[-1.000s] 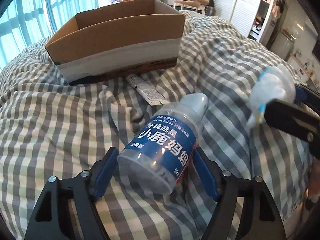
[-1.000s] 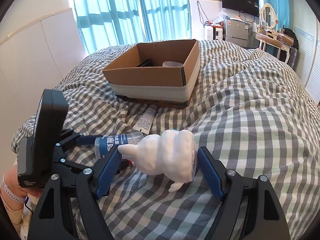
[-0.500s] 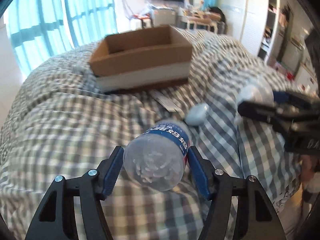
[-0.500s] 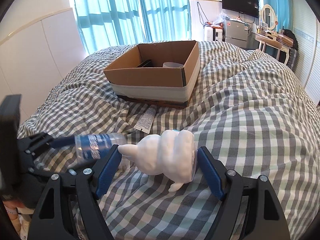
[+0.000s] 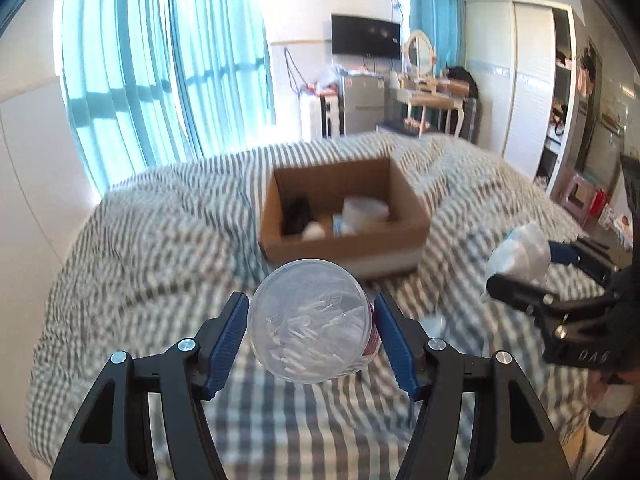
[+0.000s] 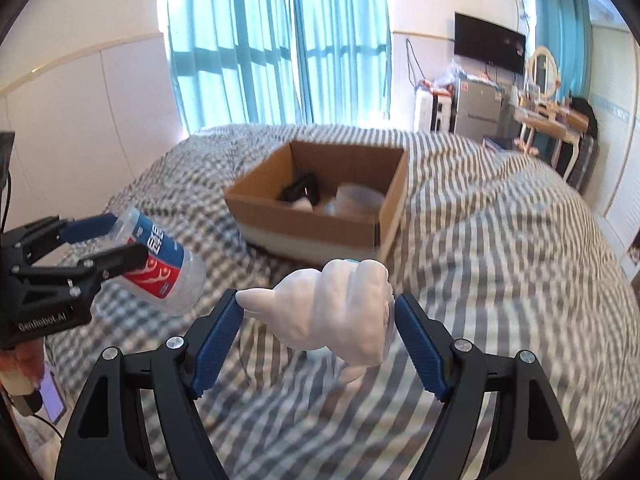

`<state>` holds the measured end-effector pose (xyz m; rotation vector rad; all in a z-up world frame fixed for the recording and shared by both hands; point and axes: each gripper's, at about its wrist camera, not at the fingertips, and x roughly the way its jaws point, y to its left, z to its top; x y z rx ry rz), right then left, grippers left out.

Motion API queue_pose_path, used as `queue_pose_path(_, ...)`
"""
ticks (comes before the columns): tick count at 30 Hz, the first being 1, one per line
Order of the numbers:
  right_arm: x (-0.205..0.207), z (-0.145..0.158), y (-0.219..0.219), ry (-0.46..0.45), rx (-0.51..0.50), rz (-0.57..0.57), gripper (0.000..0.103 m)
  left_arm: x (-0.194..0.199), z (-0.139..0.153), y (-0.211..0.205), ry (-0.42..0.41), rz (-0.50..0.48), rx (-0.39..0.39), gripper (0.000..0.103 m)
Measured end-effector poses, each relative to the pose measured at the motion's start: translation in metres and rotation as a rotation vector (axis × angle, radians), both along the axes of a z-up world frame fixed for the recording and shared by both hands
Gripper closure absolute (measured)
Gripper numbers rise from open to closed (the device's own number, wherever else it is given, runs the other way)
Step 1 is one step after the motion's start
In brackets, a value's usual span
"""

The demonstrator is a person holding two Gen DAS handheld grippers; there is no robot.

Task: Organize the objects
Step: 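Carry the cup and plush toy over the box and release both inside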

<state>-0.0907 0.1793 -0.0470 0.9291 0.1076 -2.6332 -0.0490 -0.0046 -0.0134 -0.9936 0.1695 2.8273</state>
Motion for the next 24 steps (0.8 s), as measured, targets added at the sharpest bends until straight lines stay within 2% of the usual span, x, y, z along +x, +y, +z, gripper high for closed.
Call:
queue_pose_path(7,-0.044,0.048,-0.013,0.076,-0.001,0.018,0.025,-0.053,0.05,-0.003,0.073,0.022,0.017,0.037)
queue_pose_path(11,-0.075,0.071,-0.019,0.107,-0.006,0.024,0.025,-0.088,0.063,0.006,0.091,0.013,-0.023,0.037)
queue_pose_path(17,-0.131,0.086,-0.019,0.11,0.001,0.021,0.025,-0.147,0.055,0.019,0.057,-0.015,-0.05,0.037)
queue_pose_path(20,-0.157,0.077,-0.022,0.087,0.016,0.027,0.025,-0.174,0.039,0.023,0.028,-0.016,-0.053,0.037)
queue_pose_path(24,-0.197,0.048,-0.032,0.009,0.031,0.055,0.025,-0.204,0.009,0.027,-0.023,-0.047,-0.055,0.037)
